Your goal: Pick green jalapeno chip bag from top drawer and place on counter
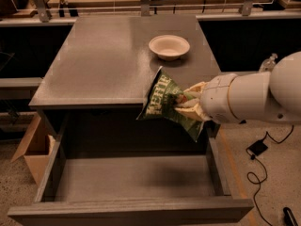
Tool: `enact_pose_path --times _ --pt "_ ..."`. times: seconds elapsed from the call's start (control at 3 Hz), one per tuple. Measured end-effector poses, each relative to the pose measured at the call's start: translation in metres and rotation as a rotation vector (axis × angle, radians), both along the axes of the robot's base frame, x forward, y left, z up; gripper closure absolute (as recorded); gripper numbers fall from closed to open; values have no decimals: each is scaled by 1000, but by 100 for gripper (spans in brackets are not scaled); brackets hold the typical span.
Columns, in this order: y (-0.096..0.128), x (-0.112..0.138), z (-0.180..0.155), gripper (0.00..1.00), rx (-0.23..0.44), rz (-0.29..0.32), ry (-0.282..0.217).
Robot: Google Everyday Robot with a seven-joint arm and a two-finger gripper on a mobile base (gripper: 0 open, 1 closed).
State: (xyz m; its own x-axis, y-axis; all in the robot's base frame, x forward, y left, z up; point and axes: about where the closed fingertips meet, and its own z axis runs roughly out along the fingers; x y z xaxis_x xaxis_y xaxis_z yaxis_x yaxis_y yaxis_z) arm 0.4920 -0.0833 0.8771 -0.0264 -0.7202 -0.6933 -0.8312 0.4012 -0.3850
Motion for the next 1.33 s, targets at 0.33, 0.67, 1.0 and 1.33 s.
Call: enact_pose_path --times 0.33,0.67,1.0,1.33 --pt "35 -39 -6 100 -26 123 8" --pt "64 -118 61 100 -53 215 -43" --pt "93 -157 93 100 -47 260 -47" --pt "93 -157 93 100 -47 260 -47"
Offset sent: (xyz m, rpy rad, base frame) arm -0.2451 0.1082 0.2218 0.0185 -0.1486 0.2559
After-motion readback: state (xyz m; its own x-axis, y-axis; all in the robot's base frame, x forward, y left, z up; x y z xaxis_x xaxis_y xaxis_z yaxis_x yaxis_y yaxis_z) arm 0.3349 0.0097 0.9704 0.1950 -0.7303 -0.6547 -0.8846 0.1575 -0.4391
